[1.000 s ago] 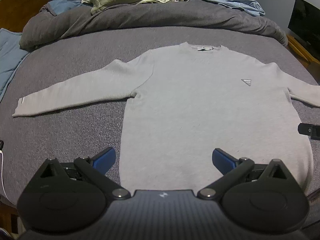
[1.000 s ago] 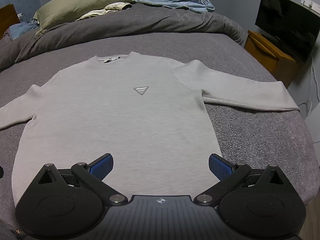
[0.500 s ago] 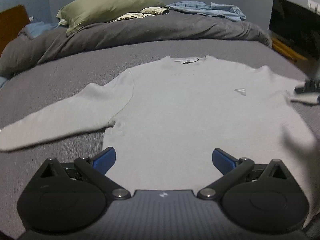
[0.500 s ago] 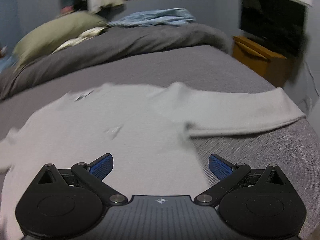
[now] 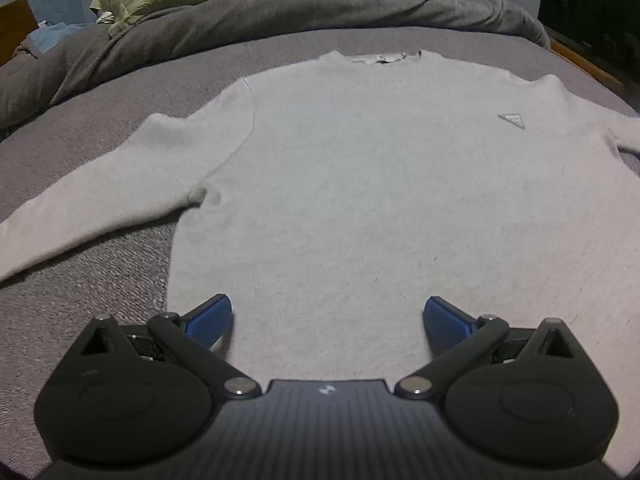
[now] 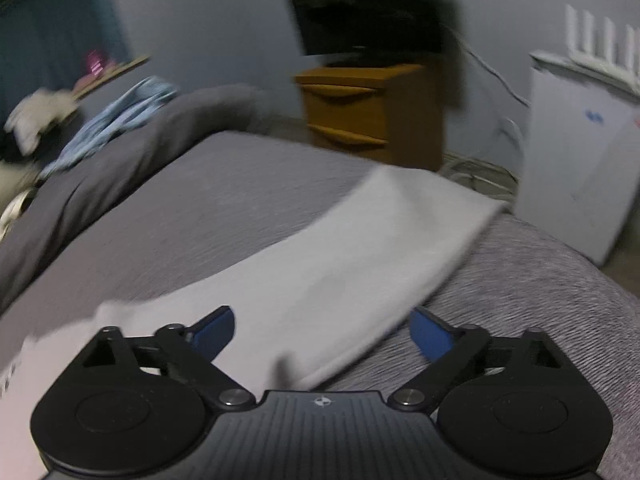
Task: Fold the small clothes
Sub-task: 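Grasp the sweatshirt sleeve cuff with the right gripper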
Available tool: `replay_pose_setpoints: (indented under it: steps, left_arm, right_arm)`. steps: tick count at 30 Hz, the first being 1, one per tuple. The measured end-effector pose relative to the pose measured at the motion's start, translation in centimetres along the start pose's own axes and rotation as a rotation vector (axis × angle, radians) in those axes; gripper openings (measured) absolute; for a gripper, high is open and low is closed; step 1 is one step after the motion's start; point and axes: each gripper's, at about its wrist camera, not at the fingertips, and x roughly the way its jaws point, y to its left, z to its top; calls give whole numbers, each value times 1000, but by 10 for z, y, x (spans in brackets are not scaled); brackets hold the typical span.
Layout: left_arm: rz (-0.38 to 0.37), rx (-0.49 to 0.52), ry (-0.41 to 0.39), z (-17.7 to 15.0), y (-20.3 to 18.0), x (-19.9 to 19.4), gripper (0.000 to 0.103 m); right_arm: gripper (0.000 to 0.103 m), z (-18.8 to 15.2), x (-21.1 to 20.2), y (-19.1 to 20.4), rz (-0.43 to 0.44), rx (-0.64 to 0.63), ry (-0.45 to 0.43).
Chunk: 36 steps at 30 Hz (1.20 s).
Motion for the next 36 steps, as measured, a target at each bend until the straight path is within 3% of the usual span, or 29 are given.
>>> replay_pose_setpoints:
  steps: [4,7,11,13,20,22,23,29,36]
  left_arm:
    - [-23,-21,-6,-7,4,10,103]
    - [-34,-34,-9,-11,6,15,103]
    - [-34,-25,-26,-15,4,16,103]
    - [-27,-19,-26,-15,2,17,103]
    - [-24,-12,-29,-13,0,20,103]
    - [-24,-12,-30,-14,0,20,103]
    - [-23,-12,-29,-14,0,20,103]
    - [-32,-16,-25,-13,3,19,103]
    - [-49,-12,0,-10,6,19,103]
  right_arm:
    - [76,4,10,-44,-40,117,-8]
    - [68,4,21,-70,5,219,20]
    - [61,-1,29,-90,92,279,-16]
    - [51,0,36,-101,130,323,-24]
    - [47,19,75,-124,163,385,-69]
    - [18,26,79,-125,148,378,-81]
    - [12,29,79,-125,148,377,-86]
    - [11,49,38,-82,186,209,-195]
    - [10,55,-31,26,354,-92,-310]
